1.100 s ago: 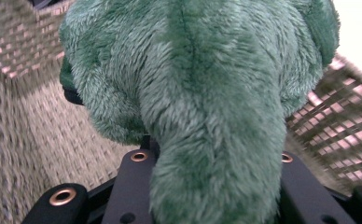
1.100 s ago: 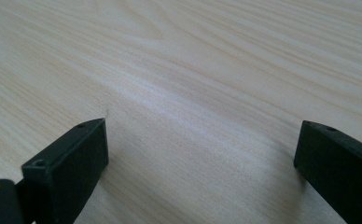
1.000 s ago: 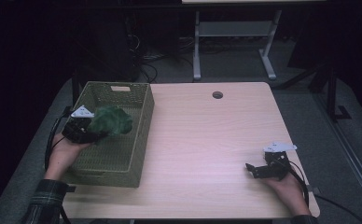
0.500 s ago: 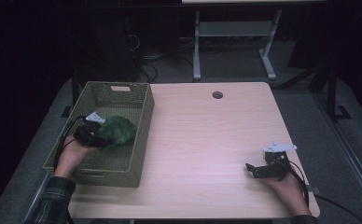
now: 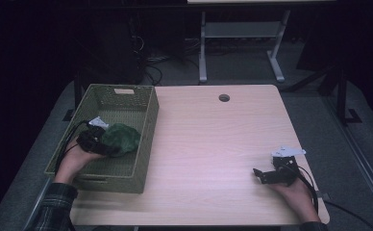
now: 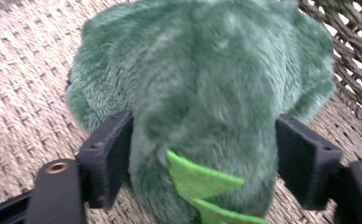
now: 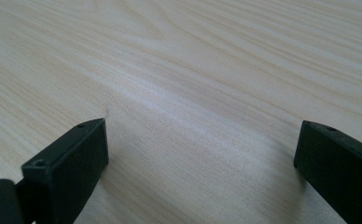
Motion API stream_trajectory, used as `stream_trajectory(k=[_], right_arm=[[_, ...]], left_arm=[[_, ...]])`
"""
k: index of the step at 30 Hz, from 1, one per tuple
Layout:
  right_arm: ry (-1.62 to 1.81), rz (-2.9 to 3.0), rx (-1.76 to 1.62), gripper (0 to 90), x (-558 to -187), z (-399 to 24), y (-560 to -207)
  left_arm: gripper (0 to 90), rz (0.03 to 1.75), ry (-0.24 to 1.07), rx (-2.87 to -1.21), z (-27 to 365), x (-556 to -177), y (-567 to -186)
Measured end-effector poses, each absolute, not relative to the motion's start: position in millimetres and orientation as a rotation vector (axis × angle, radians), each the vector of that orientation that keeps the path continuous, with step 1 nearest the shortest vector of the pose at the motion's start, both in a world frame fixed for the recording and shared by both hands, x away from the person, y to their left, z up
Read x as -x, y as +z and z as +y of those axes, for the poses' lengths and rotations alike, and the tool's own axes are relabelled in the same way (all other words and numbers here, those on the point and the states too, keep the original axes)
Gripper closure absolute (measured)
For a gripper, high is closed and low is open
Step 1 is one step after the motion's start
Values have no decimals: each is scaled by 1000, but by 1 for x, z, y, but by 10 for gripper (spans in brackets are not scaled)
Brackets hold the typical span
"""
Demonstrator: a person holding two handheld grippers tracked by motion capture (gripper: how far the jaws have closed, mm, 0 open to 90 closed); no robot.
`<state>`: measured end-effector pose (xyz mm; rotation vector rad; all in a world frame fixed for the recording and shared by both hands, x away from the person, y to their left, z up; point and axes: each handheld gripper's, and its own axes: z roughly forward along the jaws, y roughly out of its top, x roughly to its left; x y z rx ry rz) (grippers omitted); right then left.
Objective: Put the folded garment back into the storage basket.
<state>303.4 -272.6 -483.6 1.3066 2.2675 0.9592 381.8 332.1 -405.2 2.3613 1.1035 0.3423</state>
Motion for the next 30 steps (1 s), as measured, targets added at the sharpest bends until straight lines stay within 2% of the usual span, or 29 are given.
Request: stream_trajectory(k=[2,6,16,30], right_arm=[[959,2267,-1307,27,-303,-273,-484],[959,2268,-1306,27,-303,-273,-484],[958,2264,-1312,27,-303,-272,-484],[958,2264,-1311,27,-303,-272,-484]], left_arm=[[191,1110,360,-2333,334,-381,-403],[164,1109,380,-2311,336,-379,-399],[157,1078,428,-2220,331,-372,-375],[154,970,444,-2119,289,-369,-339]])
